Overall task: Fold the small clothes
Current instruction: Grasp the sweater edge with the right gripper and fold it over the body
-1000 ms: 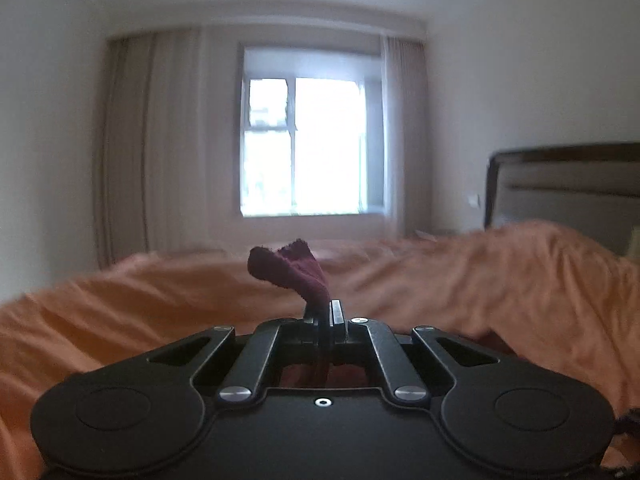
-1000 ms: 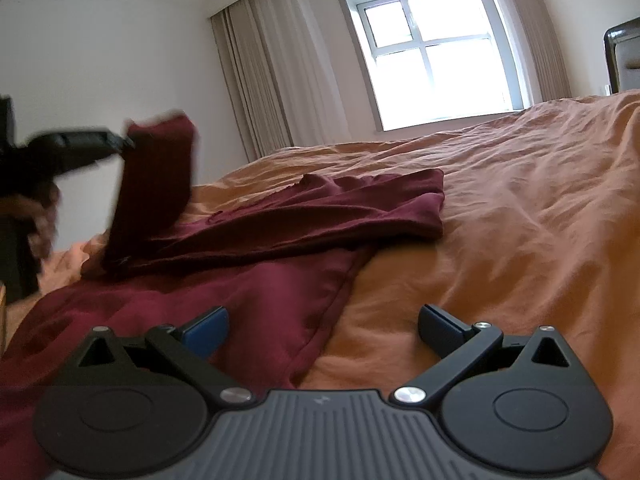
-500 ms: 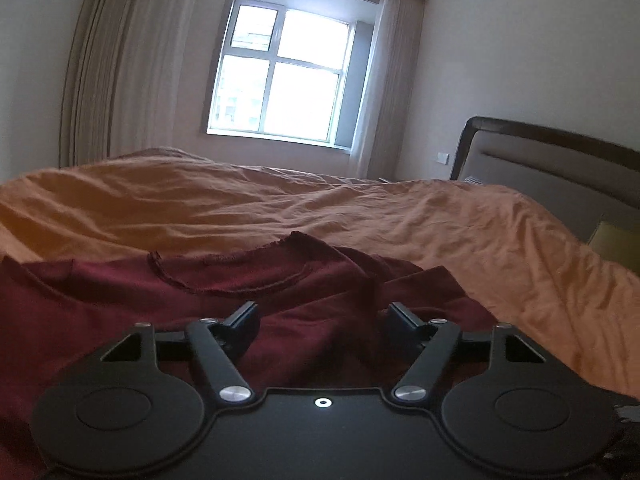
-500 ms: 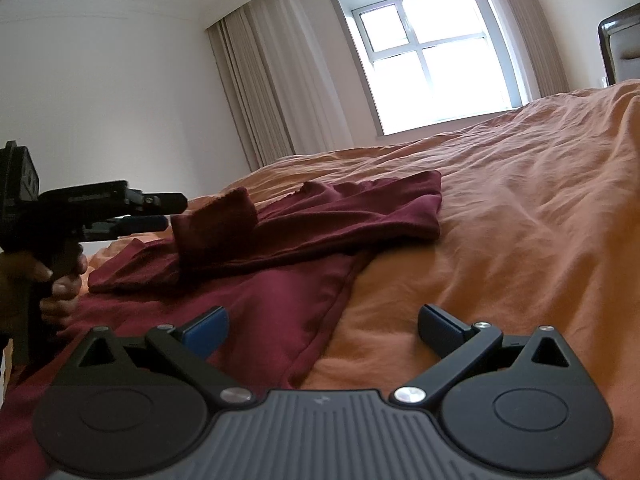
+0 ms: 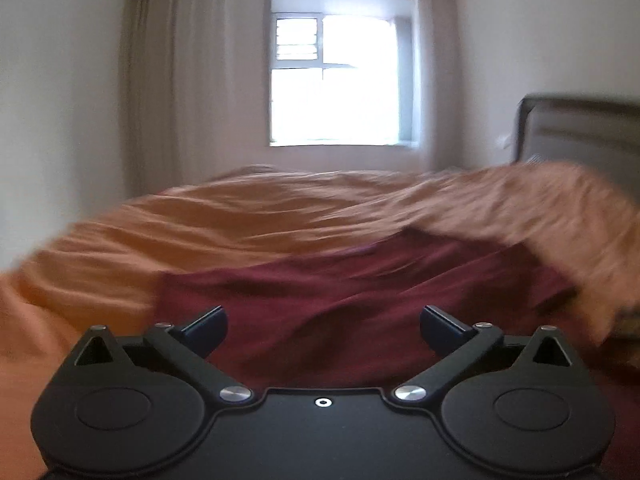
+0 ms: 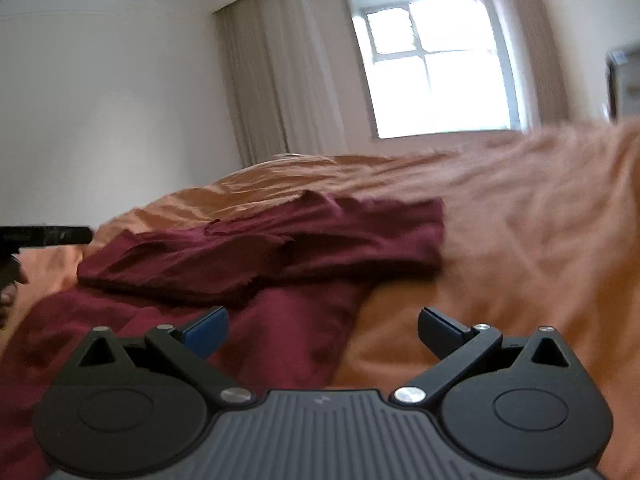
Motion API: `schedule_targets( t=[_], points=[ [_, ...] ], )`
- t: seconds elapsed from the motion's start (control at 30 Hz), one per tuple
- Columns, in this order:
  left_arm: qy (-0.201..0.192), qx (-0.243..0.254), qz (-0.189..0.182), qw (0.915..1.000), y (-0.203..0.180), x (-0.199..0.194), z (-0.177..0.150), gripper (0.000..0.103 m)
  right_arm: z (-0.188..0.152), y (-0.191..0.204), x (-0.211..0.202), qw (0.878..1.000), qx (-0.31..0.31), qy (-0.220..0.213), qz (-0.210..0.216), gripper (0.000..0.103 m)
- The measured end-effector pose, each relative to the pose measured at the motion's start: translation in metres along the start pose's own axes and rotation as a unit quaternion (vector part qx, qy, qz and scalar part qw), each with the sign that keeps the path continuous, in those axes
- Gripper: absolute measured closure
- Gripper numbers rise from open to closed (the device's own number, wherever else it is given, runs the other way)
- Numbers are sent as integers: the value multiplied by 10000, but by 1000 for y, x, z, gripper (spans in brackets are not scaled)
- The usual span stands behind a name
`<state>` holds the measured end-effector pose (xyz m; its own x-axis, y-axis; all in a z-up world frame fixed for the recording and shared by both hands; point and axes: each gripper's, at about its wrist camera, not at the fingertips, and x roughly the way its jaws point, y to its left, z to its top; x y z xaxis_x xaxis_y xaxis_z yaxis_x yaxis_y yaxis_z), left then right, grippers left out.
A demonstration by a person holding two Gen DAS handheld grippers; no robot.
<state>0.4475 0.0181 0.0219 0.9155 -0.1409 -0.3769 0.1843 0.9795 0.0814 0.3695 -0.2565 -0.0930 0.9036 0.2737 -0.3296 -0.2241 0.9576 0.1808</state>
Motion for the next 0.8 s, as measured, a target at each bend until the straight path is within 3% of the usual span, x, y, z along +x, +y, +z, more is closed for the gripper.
schedule_targets(
  t=[0.17,0.37,0.43,0.47,0.5,0.6,0.7,0.8],
  points=[
    [374,130,757,9963,46,-3,-26,1,27,22,27,9979,-561,216,234,1],
    [535,8,1056,9930,74,7,-37,1,56,35,92,9918,-783,923,403,25],
    [525,61,1038,9932,77,9,-38,1,60,33,108,9893,-617,1188,575,46],
    [532,99,991,9936,78,10,-38,1,62,33,115,9877,-554,1314,635,72],
    [530,137,951,9940,78,10,-37,2,65,35,118,9872,-557,1350,634,91],
    [408,240,781,9958,77,11,-36,2,85,41,111,9895,-407,1069,888,93],
    [251,281,500,9980,76,9,-35,2,126,40,89,9909,228,379,1274,94],
    [223,402,529,9975,68,17,-32,2,166,43,72,9874,533,-227,1471,94]
  ],
)
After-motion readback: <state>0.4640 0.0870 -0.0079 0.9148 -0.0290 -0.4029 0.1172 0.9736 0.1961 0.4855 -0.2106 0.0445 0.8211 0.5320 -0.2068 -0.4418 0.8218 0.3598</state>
